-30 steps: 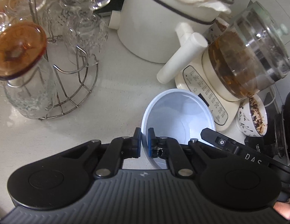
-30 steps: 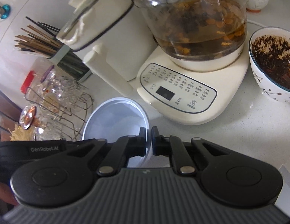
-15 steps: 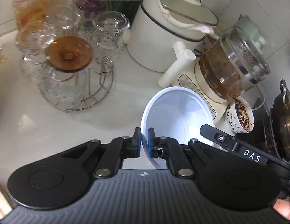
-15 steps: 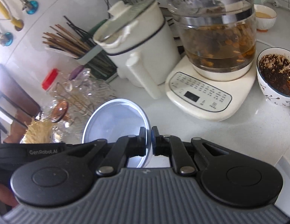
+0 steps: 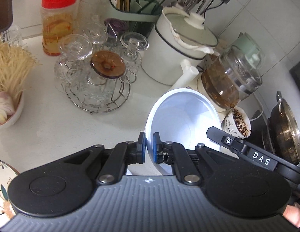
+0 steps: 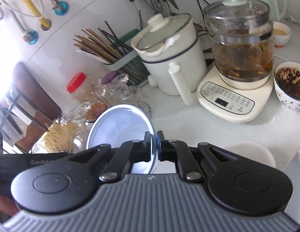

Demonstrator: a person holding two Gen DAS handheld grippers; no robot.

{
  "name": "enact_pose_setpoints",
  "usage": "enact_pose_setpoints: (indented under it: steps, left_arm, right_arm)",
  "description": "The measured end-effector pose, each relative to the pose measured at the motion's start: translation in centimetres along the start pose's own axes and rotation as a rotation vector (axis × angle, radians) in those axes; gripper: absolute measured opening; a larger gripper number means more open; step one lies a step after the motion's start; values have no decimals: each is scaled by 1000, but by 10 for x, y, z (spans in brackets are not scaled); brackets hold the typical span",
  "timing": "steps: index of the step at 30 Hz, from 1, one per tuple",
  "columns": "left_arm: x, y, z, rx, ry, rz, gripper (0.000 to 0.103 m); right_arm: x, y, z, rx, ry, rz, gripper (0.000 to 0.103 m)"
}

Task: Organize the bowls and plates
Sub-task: 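Lift the second bowl with both tools and carry it over the first bowl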

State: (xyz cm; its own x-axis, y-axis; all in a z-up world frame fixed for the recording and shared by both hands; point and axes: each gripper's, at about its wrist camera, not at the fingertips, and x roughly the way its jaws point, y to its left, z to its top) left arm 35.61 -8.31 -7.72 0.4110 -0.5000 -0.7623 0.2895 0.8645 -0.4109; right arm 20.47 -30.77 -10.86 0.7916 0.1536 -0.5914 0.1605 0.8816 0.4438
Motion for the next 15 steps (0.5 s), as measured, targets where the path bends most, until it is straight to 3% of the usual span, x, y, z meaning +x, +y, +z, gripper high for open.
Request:
enact_pose_setpoints:
  steps: [15]
  left_arm:
    - [-40, 45, -23, -85, -76, 27, 9]
  right_arm:
    - [8, 41, -18, -52, 46, 77, 9]
